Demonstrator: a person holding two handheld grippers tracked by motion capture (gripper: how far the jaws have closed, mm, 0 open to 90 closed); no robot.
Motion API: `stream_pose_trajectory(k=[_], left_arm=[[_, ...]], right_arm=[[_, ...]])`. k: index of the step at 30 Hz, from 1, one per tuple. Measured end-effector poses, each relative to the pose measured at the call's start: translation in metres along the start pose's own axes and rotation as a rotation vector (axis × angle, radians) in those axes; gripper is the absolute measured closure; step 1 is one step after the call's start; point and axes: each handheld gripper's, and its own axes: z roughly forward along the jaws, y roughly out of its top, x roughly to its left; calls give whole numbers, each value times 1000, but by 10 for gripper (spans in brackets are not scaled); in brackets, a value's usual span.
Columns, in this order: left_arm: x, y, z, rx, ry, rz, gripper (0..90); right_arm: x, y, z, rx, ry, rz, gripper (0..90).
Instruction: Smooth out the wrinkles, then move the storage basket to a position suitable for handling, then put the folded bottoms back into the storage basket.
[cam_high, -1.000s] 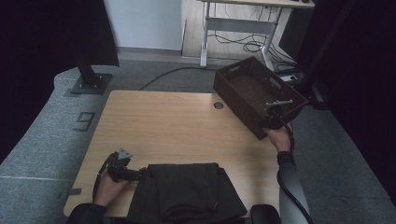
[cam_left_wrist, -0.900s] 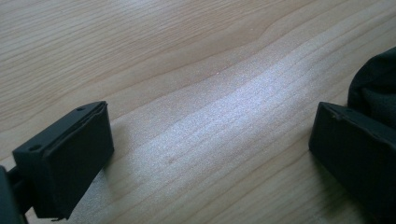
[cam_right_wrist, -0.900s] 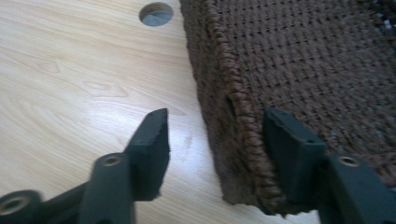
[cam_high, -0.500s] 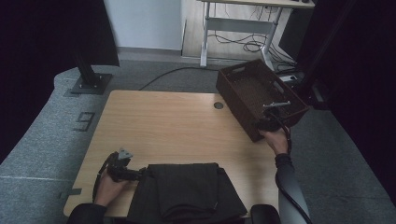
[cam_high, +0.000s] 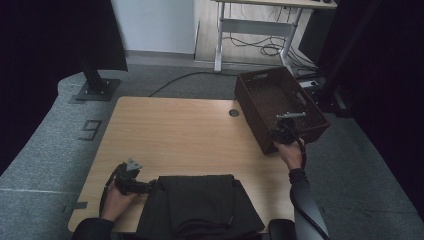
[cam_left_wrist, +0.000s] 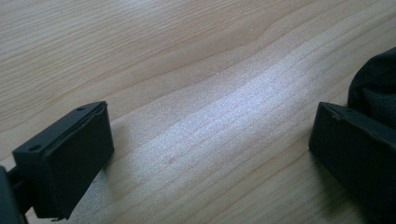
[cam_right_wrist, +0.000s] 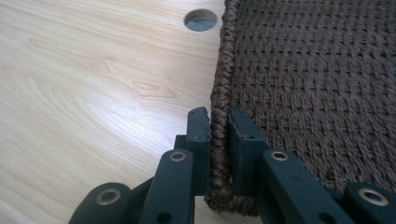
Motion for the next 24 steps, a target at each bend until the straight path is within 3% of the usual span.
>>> stream_pose_trajectory(k=[10,24], left_arm=[[0,0,0,0,0,0,0],[-1,0,0,0,0,-2,0]], right_arm=[[18,-4,-1,-3,3,-22,786],[28,-14,-11,-3,29,-42,787]])
